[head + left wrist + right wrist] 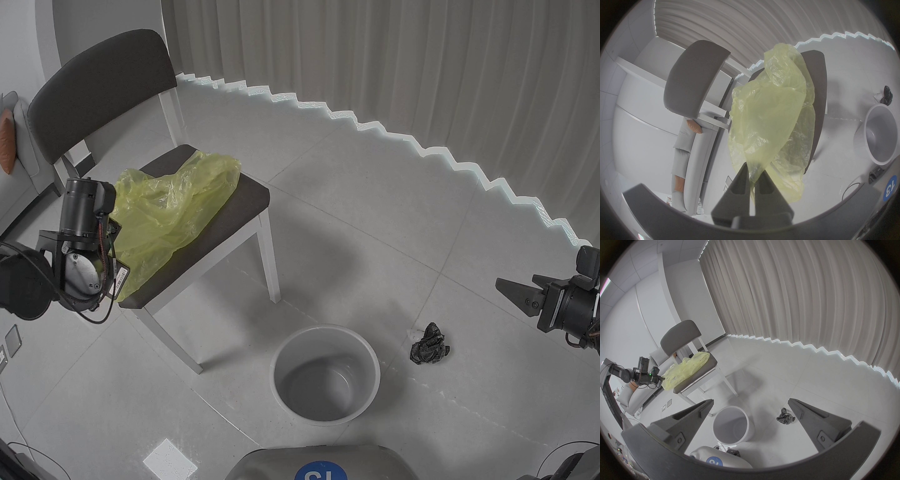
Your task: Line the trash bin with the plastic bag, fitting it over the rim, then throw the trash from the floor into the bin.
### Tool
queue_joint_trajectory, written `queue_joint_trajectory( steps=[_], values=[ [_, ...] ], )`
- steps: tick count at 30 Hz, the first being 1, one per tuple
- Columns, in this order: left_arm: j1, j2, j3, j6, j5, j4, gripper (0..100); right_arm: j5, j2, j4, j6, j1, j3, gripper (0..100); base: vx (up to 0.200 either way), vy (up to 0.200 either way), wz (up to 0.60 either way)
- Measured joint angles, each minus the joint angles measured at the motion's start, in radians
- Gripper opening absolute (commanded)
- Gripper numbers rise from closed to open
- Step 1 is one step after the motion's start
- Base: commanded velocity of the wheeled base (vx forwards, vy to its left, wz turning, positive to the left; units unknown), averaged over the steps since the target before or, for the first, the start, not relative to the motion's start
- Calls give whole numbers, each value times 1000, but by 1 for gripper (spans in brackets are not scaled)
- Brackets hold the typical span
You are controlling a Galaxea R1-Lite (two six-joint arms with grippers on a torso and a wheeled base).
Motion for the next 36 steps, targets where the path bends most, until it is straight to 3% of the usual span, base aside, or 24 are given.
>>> queue_joint_trajectory(
  steps=[7, 15, 26, 36],
  values=[
    [-3, -133, 63, 11, -84, -68, 0, -8, -1, 0, 0, 33, 2, 100, 0, 0, 0],
    [-32, -269, 91, 54, -190, -189, 0, -85, -9, -43, -53, 111, 27, 100, 0, 0, 0],
    [-113, -360, 90, 54, -261, -240, 0, -91, 31, -104, -109, 161, 12, 100, 0, 0, 0],
    [-175, -394, 83, 44, -347, -275, 0, -81, 117, -205, -108, 231, -23, 100, 0, 0, 0]
  ],
)
